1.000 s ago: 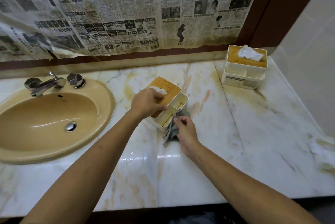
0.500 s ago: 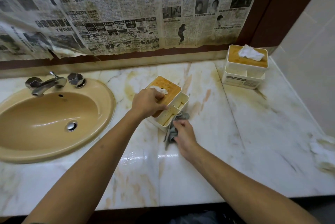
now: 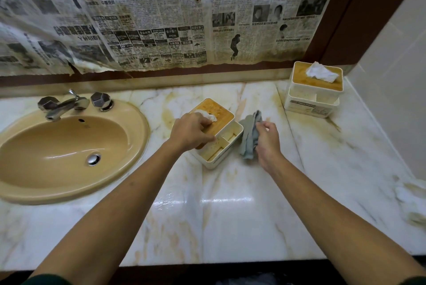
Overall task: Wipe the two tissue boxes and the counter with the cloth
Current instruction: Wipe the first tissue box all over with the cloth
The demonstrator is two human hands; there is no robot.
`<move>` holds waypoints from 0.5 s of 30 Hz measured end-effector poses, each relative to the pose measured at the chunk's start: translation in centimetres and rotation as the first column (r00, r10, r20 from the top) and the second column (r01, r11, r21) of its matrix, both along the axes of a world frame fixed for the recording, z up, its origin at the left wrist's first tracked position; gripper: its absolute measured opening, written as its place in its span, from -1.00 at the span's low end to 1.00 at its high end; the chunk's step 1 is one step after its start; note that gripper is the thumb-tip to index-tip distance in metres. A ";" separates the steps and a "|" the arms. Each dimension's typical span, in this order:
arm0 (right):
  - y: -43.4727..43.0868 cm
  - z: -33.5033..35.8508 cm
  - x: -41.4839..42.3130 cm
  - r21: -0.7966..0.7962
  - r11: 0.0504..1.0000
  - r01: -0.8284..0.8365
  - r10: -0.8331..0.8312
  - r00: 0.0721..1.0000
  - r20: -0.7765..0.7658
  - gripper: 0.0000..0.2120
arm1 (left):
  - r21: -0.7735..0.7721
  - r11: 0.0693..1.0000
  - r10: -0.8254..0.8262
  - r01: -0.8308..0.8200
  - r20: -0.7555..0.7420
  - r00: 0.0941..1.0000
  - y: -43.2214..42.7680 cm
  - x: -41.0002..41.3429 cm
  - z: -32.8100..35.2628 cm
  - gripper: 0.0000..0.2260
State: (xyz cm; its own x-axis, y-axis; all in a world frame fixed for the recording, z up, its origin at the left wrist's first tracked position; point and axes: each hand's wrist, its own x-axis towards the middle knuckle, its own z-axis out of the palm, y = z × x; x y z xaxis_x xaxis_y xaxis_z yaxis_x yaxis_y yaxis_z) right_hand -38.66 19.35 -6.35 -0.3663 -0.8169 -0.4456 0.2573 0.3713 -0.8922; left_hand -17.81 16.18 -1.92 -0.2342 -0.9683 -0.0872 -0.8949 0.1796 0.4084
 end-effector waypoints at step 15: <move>4.4 6.2 -3.6 -0.114 0.992 -0.062 0.110 0.864 0.492 -0.60 | -0.008 0.987 -0.157 0.159 0.096 0.983 -0.8 0.7 -0.1 -0.58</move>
State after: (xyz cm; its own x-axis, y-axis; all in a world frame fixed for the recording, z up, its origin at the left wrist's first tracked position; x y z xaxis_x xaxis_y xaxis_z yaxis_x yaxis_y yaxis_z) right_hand -42.23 23.73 -0.17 -0.0430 -0.8806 -0.4719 0.6456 0.3359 -0.6858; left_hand -17.07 15.35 -1.97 -0.3757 -0.9212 -0.1013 -0.8893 0.3276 0.3192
